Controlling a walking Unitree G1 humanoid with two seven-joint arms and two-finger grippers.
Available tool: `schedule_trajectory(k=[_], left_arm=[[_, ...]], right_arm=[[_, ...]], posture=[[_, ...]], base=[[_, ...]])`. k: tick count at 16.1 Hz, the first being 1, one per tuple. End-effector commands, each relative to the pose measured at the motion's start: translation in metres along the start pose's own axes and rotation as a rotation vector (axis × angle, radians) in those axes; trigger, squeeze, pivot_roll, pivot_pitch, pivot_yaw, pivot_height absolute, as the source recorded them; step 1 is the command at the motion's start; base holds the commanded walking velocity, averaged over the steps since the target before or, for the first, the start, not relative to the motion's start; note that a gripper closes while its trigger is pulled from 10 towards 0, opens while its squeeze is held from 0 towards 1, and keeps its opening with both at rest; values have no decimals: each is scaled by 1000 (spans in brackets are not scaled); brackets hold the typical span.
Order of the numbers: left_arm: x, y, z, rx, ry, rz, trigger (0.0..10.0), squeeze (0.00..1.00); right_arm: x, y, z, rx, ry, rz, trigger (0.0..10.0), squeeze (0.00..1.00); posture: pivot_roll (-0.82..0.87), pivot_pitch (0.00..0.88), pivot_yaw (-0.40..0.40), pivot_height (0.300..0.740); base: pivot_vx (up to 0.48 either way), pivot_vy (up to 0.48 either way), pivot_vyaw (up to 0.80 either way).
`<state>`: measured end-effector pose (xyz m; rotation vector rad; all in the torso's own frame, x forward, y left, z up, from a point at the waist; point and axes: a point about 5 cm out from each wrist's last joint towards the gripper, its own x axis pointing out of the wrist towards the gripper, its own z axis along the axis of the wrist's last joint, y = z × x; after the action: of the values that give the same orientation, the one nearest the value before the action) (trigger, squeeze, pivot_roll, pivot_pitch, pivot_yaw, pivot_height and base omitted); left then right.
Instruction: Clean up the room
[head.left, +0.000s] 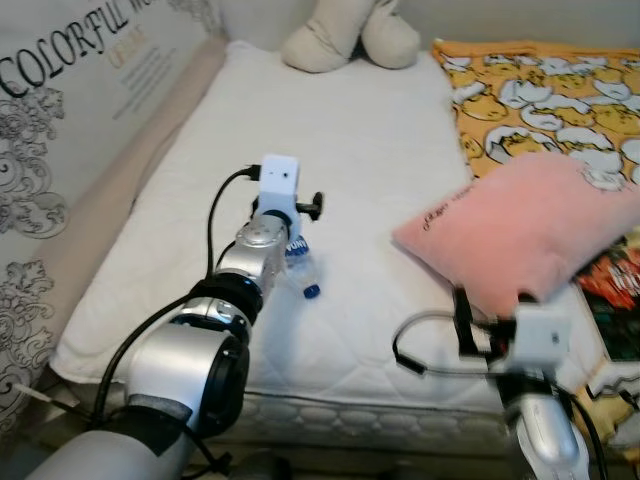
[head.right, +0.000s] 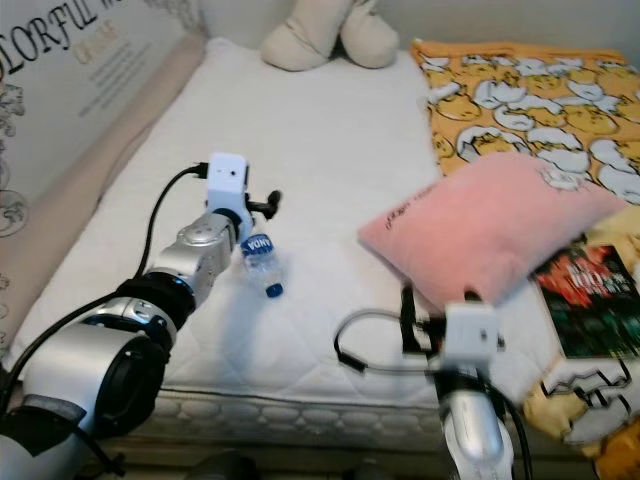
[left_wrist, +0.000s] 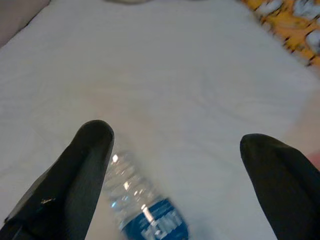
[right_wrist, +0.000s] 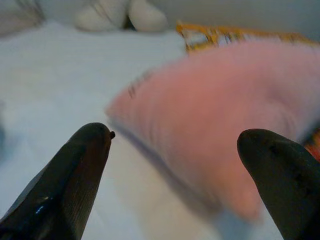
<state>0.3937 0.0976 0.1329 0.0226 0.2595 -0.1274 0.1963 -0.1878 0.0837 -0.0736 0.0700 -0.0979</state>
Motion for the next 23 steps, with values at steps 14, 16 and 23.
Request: schedule_trajectory(k=[14,16,23], left_arm=[[-8,30,-39,24,202,282,10000,0],[-10,34,-41,74,212,314,10000,0],[-9,21,-49,-12,245,197,0,0]], right_arm=[[-100,3,15,-16,192,109,10000,0],[-101,19,20,26,200,240,10000,0],[-96,20,21,9,220,313,10000,0]], posture=[[-383,298,30,700],[-388,303,35,700],[-378,303,33,700]], base=[[0,0,0],[0,0,0],[0,0,0]])
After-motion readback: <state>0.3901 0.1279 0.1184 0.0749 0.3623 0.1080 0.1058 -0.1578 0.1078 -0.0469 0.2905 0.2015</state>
